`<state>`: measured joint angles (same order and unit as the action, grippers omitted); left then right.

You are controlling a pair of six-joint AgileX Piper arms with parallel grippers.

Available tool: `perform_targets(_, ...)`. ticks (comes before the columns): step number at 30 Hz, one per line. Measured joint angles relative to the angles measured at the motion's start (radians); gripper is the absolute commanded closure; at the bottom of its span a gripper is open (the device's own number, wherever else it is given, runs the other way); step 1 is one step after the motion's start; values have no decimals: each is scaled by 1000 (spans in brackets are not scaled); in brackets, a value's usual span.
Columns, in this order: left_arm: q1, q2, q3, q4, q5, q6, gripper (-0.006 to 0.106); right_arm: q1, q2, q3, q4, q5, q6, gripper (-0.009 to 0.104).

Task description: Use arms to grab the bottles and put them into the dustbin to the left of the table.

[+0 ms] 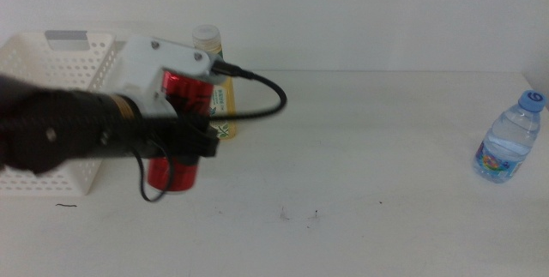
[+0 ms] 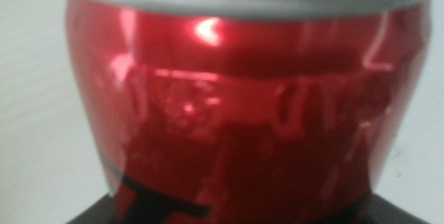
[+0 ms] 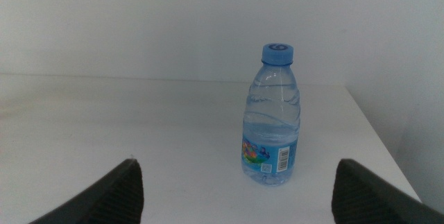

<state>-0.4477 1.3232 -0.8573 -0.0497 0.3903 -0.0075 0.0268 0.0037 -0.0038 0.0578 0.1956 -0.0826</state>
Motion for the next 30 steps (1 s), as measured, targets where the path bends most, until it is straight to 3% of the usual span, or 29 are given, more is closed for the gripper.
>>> perform_targets(14,250,87,-361,-2,471,77,86,0,0,0,0,0,0,12)
perform_targets(15,316,154,-480,-26,578,165,86,0,0,0,0,0,0,12)
perform_targets(30,568,312,-633,-101,721,339,86,0,0,0,0,0,0,12)
